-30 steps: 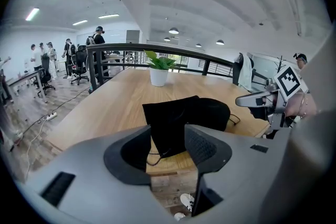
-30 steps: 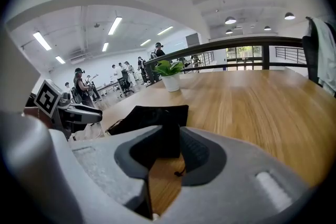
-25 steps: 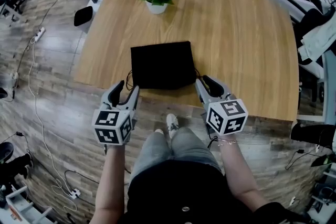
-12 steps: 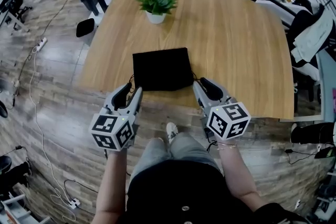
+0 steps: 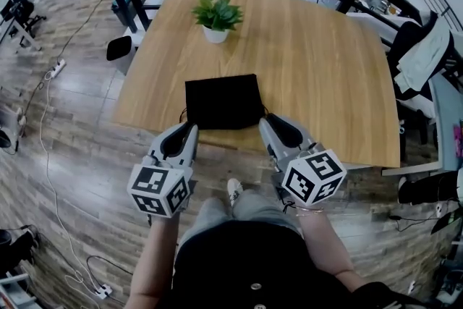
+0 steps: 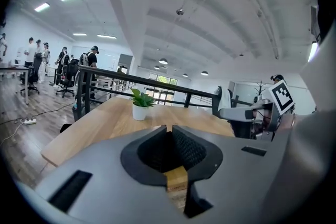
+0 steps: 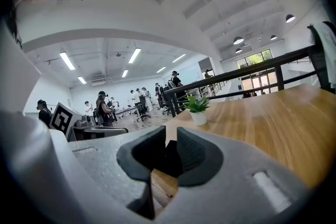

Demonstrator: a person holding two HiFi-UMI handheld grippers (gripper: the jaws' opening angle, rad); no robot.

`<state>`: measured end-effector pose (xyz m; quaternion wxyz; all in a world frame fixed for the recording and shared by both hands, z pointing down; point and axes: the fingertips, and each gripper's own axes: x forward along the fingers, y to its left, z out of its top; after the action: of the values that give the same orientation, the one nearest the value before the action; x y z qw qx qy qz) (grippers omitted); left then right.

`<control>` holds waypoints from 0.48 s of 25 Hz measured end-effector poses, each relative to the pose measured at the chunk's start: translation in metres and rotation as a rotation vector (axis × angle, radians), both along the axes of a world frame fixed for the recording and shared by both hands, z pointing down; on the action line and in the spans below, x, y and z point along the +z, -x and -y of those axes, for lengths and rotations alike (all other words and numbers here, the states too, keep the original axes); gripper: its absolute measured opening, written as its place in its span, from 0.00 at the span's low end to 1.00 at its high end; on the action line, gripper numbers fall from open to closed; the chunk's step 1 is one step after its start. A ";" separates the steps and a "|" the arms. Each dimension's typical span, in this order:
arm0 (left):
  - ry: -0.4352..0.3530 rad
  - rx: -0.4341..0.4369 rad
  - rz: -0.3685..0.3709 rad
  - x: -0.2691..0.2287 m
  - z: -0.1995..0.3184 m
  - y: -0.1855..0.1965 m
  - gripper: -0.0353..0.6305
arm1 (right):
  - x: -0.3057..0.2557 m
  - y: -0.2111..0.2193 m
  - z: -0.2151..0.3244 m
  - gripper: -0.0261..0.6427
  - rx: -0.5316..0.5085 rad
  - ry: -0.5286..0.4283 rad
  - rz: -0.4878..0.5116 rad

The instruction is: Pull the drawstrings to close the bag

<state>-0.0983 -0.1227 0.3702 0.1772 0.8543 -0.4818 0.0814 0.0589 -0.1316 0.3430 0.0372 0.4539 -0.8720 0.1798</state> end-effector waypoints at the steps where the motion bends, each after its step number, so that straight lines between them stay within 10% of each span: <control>1: -0.002 0.008 -0.001 -0.001 -0.002 -0.001 0.12 | -0.002 0.002 -0.002 0.13 -0.005 -0.007 -0.005; 12: 0.029 0.071 -0.013 0.005 -0.017 -0.017 0.09 | -0.004 0.020 -0.018 0.04 -0.054 -0.025 -0.036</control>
<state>-0.0813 -0.1060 0.3754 0.1895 0.8687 -0.4488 0.0892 0.0387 -0.1134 0.3387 0.0520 0.4336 -0.8854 0.1595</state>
